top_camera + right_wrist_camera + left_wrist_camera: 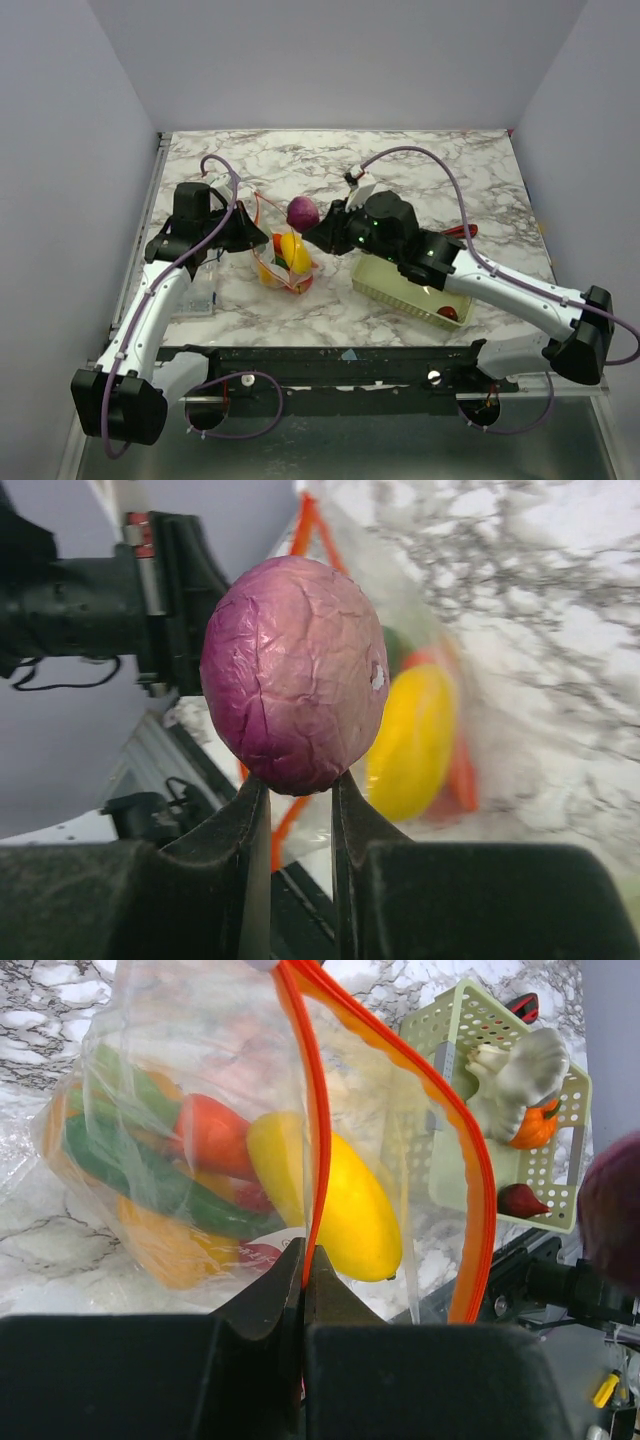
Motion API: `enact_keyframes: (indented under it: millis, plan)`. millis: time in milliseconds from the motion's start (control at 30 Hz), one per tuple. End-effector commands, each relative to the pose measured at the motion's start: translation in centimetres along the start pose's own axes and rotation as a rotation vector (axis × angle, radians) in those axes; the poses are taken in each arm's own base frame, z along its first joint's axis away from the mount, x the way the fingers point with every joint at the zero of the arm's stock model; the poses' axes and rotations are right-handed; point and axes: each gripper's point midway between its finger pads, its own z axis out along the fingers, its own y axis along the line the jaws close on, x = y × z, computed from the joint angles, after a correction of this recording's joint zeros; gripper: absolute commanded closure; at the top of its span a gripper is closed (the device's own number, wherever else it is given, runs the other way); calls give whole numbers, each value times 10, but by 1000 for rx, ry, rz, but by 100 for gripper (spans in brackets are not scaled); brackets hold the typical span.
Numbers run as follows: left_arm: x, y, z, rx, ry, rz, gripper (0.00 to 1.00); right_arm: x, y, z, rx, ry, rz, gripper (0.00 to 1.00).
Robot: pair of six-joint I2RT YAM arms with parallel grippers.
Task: Place the food in the zip-top bag and seal the zipper
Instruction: Place the fake vegetable in the zipper food storage bag.
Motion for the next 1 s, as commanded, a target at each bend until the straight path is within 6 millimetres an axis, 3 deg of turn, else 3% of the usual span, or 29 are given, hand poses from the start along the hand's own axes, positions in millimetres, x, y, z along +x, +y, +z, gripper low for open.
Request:
enact_keyframes:
  millis: [0, 200, 433, 500, 633, 800, 967]
  plan:
    - [-5, -1, -7, -6, -39, 31, 100, -14, 56, 13, -114, -43, 134, 100]
    - [-5, -4, -7, 6, -41, 31, 100, -2, 74, 33, -27, -72, 341, 100]
    - [-4, -4, -9, 9, -46, 29, 100, 17, 48, 56, 240, -120, 394, 100]
    - [-4, -6, -10, 14, -53, 31, 100, 22, 38, 63, 305, -122, 376, 100]
    - [-4, -7, -10, 21, -58, 29, 100, 28, 35, 77, 370, -95, 286, 100]
    - [-6, -4, -11, 0, -53, 30, 100, 27, 22, 78, 478, -70, 141, 100]
    - [-6, -7, -12, 20, -64, 29, 100, 21, 22, 84, 486, -53, 14, 100]
